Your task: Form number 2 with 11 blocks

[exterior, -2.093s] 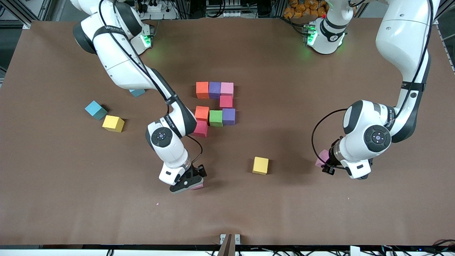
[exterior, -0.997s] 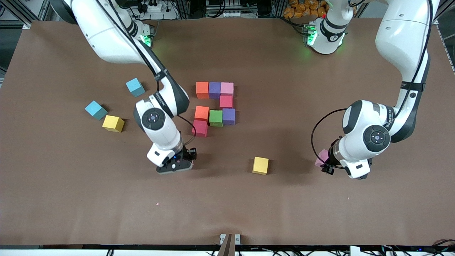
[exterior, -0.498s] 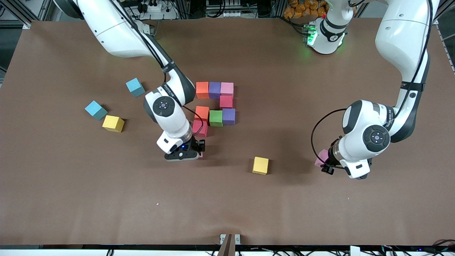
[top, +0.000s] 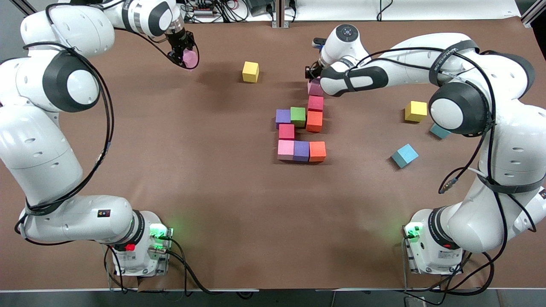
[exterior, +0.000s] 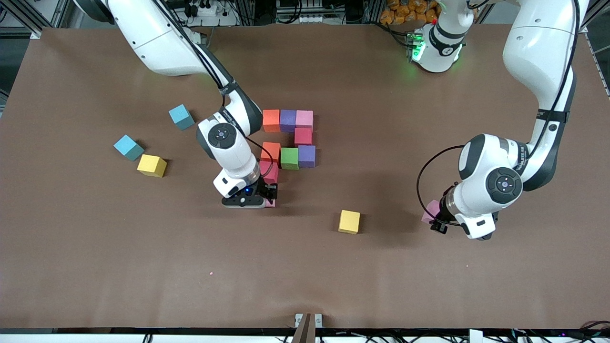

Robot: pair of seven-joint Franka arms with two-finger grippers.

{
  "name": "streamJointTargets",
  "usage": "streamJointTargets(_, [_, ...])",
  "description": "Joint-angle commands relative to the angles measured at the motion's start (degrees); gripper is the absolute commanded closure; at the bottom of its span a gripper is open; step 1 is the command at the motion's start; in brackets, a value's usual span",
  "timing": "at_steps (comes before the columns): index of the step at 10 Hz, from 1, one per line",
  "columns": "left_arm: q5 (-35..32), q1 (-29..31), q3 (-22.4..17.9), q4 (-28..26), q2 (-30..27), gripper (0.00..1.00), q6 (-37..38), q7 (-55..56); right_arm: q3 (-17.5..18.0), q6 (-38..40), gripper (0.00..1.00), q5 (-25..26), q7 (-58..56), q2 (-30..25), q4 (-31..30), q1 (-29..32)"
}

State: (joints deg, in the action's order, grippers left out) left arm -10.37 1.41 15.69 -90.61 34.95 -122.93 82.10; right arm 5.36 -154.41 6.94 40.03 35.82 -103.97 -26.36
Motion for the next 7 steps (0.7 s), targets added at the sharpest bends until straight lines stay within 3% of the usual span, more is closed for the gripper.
streamJointTargets(1, [1.23, -0.09, -0.04, -0.27, -0.5, 0.9, 0.76, -1.06, -0.09, -0.71, 0.75, -0.18, 1.37, -4.61, -5.18, -0.19])
streamJointTargets(7, [1.23, -0.17, 0.13, -0.27, -0.32, 0.9, 0.68, -1.15, -0.35, -1.07, 0.75, 4.21, 7.43, -3.74, -5.01, -2.21])
